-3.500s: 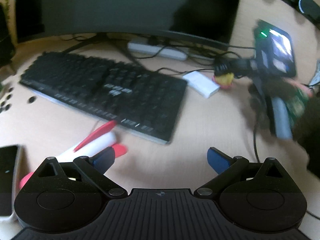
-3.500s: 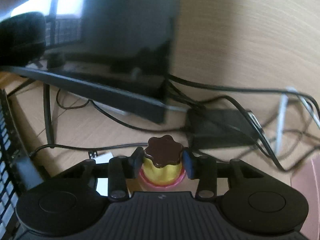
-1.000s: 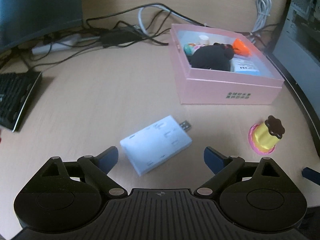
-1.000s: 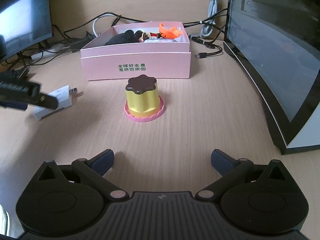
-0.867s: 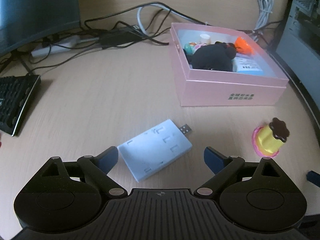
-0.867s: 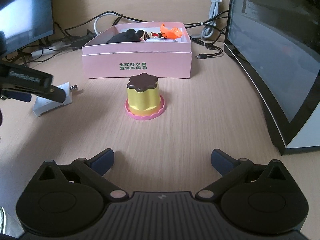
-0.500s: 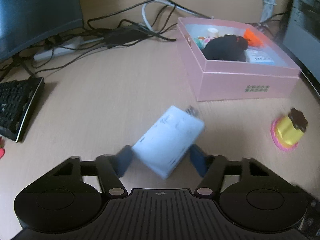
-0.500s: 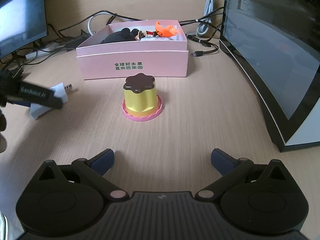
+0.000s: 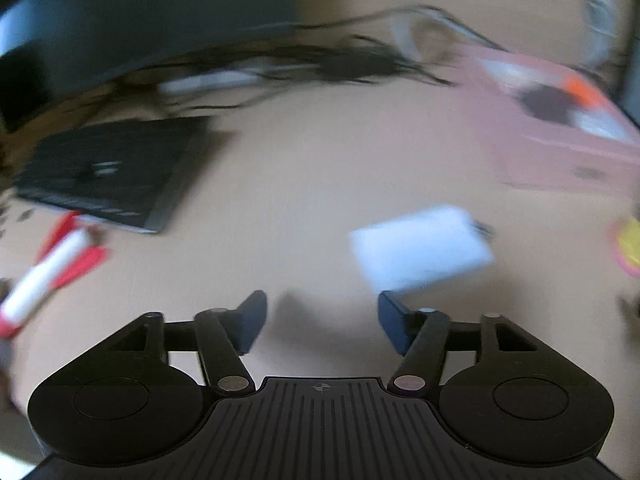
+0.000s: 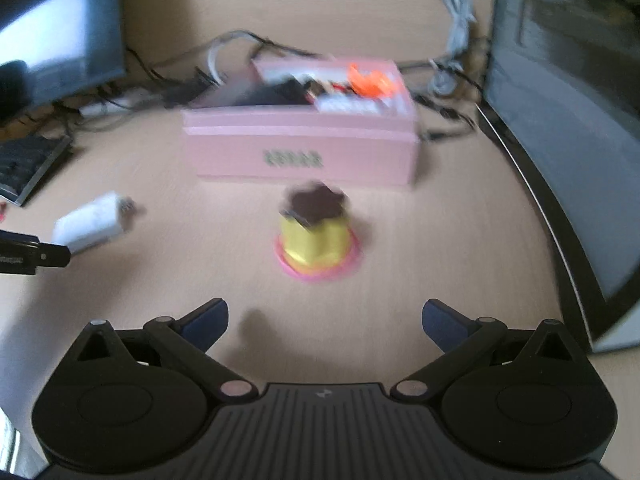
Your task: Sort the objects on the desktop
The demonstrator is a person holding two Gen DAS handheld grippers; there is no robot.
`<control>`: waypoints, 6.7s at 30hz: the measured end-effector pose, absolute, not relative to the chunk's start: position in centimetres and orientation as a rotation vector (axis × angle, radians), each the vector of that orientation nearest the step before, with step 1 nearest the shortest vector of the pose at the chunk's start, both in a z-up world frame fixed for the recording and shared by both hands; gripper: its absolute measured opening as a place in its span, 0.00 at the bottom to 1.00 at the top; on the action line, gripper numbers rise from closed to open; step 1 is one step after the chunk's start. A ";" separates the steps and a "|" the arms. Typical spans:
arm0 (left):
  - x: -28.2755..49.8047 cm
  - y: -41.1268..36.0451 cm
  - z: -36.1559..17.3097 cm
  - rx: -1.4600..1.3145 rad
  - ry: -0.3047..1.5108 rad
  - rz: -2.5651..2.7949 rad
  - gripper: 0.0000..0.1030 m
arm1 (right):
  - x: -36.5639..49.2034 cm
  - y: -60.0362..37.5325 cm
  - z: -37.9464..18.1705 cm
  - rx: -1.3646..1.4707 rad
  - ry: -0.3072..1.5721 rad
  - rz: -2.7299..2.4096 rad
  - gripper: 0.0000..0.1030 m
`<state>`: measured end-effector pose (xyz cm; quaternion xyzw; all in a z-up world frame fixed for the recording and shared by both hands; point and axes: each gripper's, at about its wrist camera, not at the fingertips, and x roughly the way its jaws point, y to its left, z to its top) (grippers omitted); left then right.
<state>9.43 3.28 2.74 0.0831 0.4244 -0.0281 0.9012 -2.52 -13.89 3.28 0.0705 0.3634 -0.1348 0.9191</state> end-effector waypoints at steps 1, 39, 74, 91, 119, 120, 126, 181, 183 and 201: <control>9.7 4.0 3.1 0.147 0.872 -0.034 0.71 | -2.2 -13.5 3.5 0.137 0.740 -0.265 1.00; 7.1 0.1 2.8 0.008 0.911 -0.323 0.98 | -3.3 -12.6 3.1 0.082 0.760 -0.291 1.00; 4.5 -0.1 4.2 0.081 0.946 -0.458 0.95 | 1.9 -16.2 1.7 0.174 0.750 -0.283 0.65; 5.8 -4.5 2.0 0.194 0.966 -0.309 0.97 | -3.5 -14.5 3.6 0.123 0.745 -0.301 0.54; 3.8 -5.7 9.4 0.141 0.706 -0.604 0.93 | -8.5 -17.0 13.4 0.140 0.626 -0.265 0.54; 4.6 -6.1 10.0 0.143 0.686 -0.617 0.93 | -8.4 -17.3 14.4 0.144 0.605 -0.271 0.54; 11.7 -9.3 14.3 0.137 0.558 -0.697 0.93 | -5.8 -17.8 21.0 0.097 0.437 -0.319 0.54; 6.6 1.9 4.7 0.051 0.977 -0.234 0.98 | -5.1 -9.4 6.5 0.062 0.917 0.365 0.74; 6.1 1.2 4.9 0.082 0.975 -0.226 0.98 | -4.6 -8.1 5.4 0.030 0.929 0.365 0.74; 5.9 -1.4 5.4 0.093 0.951 -0.311 0.98 | -6.2 -8.6 5.3 -0.026 0.912 0.143 0.54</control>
